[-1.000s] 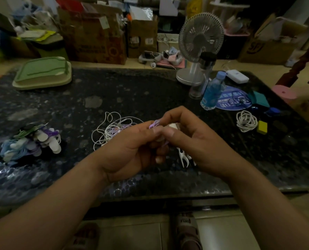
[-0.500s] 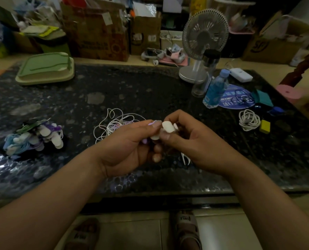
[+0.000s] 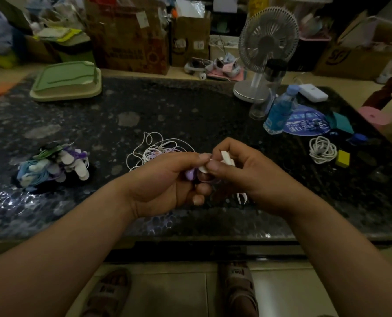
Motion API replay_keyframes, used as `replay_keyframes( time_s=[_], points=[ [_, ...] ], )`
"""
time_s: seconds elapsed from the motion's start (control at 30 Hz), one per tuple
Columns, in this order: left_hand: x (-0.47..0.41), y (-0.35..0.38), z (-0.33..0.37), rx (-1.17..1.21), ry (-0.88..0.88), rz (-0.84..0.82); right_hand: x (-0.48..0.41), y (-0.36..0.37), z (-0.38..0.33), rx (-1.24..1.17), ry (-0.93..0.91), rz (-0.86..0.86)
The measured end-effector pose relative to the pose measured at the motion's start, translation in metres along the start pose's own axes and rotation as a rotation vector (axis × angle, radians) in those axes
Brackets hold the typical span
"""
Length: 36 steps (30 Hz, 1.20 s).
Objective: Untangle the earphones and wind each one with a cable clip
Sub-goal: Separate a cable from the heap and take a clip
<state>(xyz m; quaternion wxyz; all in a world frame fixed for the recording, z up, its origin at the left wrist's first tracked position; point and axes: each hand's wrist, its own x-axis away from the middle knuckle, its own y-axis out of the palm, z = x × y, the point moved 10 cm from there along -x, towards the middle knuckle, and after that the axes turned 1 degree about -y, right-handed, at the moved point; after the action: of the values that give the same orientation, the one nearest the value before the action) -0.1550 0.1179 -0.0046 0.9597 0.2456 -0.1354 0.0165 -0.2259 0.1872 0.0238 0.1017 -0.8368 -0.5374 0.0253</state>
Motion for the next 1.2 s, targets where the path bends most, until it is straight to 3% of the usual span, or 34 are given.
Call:
replay_keyframes(
  time_s=[0.23,0.73,0.9,1.0,1.2],
  points=[
    [0.01,-0.003,0.004,0.056,0.022,-0.033,-0.005,0.0,-0.005,0.001,-0.039,0.065],
    [0.007,-0.029,0.005,-0.255,0.166,0.407,-0.016,0.006,0.002,0.405,-0.007,0.225],
    [0.004,-0.038,0.001,-0.37,0.177,0.418,-0.018,0.004,0.0,0.431,-0.009,0.283],
    [0.005,-0.042,0.002,-0.468,0.194,0.419,-0.018,0.008,0.003,0.411,0.012,0.231],
    [0.01,-0.053,0.01,-0.433,0.208,0.439,-0.014,0.024,0.01,0.416,0.03,-0.071]
  ],
)
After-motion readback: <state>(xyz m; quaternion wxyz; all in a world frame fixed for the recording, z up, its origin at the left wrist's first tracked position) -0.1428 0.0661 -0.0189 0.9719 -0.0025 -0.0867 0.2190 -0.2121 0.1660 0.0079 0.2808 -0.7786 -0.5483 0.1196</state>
